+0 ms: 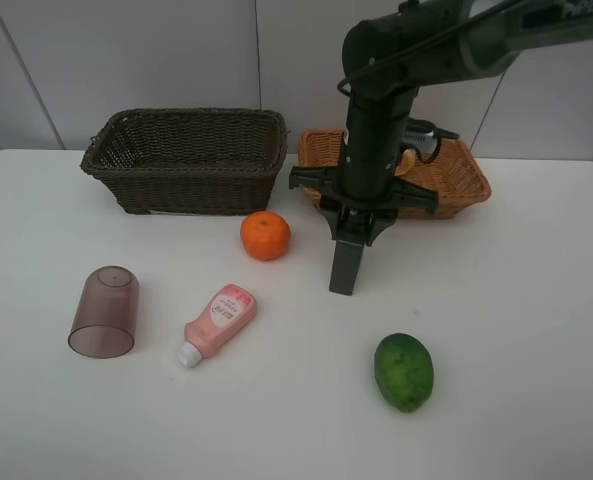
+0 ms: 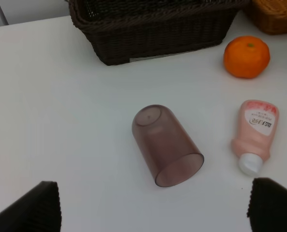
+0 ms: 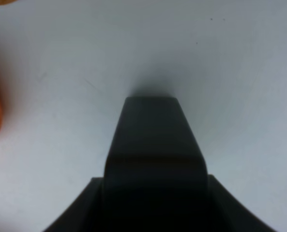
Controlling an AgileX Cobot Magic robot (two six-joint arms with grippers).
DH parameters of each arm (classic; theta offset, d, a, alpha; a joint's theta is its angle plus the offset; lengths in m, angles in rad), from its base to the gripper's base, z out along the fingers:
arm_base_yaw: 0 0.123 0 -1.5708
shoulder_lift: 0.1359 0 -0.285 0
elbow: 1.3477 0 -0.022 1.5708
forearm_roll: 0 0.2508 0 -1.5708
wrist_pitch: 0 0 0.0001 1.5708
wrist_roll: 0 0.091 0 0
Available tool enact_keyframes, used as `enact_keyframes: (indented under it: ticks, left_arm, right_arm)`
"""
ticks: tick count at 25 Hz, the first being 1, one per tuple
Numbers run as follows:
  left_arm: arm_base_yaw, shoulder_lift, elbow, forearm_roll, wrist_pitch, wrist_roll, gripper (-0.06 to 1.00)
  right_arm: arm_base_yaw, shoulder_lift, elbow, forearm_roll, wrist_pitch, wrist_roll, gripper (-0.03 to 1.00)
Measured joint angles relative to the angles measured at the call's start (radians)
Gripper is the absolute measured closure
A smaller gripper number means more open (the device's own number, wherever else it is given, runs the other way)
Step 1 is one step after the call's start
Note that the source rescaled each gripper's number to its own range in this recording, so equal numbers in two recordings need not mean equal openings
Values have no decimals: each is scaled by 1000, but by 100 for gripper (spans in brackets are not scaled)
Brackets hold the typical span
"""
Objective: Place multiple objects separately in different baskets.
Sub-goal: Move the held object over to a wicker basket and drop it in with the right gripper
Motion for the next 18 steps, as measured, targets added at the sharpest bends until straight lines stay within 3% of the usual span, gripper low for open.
enact_keyframes:
  ticks: [7,13,18]
  left_arm:
    - [0,0,0,0,0,0,-6]
    - [0,0,0,0,0,0,-6]
    - [0,0,0,0,0,0,-6]
  right_arm:
    - [0,0,-16,3,16,-63,94]
    - [0,-49,-154,28,139,-383,94]
    - [0,-58,-318,51,155,-589,94]
